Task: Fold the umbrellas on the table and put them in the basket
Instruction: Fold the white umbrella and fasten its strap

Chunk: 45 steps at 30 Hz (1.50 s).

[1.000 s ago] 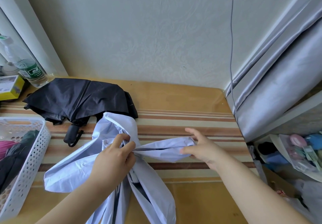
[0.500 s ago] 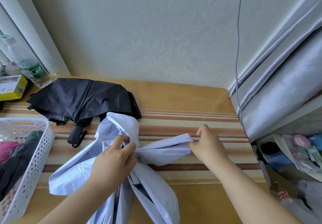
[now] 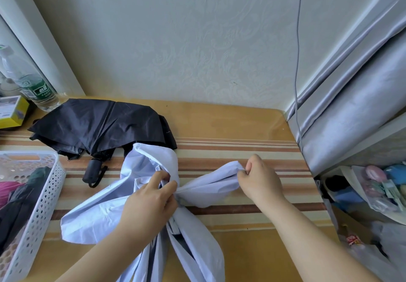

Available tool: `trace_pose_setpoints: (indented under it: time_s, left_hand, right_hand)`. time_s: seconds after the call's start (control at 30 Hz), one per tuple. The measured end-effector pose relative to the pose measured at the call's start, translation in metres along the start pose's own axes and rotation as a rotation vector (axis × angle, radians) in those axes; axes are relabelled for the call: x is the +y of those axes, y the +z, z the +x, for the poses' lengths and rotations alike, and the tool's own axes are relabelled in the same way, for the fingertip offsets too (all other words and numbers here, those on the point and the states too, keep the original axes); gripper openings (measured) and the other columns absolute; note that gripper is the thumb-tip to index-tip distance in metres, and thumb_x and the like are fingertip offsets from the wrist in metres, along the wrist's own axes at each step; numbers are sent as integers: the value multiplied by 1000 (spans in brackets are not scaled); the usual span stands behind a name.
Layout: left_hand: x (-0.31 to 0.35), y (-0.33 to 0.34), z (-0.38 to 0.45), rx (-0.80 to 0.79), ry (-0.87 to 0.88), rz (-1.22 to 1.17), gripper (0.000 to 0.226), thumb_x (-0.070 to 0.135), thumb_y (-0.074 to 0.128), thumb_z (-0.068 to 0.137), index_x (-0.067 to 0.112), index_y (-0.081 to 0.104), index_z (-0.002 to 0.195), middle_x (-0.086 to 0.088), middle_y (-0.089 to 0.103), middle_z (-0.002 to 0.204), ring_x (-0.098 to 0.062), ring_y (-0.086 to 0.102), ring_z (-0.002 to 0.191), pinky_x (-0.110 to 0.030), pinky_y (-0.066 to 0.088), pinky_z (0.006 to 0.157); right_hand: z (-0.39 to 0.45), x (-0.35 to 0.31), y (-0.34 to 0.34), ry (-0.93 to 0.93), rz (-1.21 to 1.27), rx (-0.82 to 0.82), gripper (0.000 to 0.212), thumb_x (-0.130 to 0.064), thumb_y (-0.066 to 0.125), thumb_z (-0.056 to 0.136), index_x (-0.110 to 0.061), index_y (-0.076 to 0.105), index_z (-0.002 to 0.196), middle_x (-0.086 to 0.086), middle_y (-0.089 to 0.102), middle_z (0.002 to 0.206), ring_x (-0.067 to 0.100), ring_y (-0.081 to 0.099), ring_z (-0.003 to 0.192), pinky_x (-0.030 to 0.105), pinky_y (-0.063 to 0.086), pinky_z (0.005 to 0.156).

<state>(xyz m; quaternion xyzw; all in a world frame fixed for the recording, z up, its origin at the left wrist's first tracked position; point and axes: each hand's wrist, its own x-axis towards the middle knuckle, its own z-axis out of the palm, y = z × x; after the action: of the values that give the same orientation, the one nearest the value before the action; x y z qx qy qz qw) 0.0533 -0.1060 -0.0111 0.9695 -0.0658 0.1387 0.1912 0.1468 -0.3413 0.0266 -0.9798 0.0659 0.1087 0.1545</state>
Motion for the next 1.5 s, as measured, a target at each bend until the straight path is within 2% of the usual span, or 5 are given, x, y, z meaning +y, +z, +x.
trace_pose_setpoints:
  time_s: [0.17,0.43,0.87,1.03,1.5]
  left_hand:
    - [-10,-1,2,-12,-40,-30,11,23,36,76,20,46,75,5,50,96,-22,36,39,-11,14,40]
    - [-29,-6,-3,-34,-122,-27,13,13,49,69,22,43,77,7,51,95,-22,42,38,-12,17,35]
    - [-34,-8,-4,-71,-129,-55,13,26,33,76,23,45,79,7,54,95,-22,45,42,-13,17,35]
    - [-34,-9,-6,-65,-107,-36,9,25,34,75,23,42,80,9,46,98,-25,44,41,-12,16,37]
    - [-20,-3,-5,-59,-39,-9,8,24,36,77,22,43,81,7,48,95,-19,29,42,-10,7,41]
  right_hand:
    - [3,12,16,236,549,-494,49,-30,39,97,-21,35,145,5,43,145,24,47,125,36,37,98]
    - [13,30,23,300,1621,-648,29,-6,54,88,-14,58,115,11,68,90,25,66,78,42,51,87]
    - [6,18,31,73,1689,-964,78,-25,90,62,-25,57,133,21,64,114,33,64,98,40,56,77]
    - [8,11,36,102,1708,-813,95,-25,96,48,-25,57,134,2,57,66,18,59,75,32,54,76]
    - [15,30,3,202,1601,-666,100,-6,86,55,-24,42,144,14,62,91,23,64,80,36,59,73]
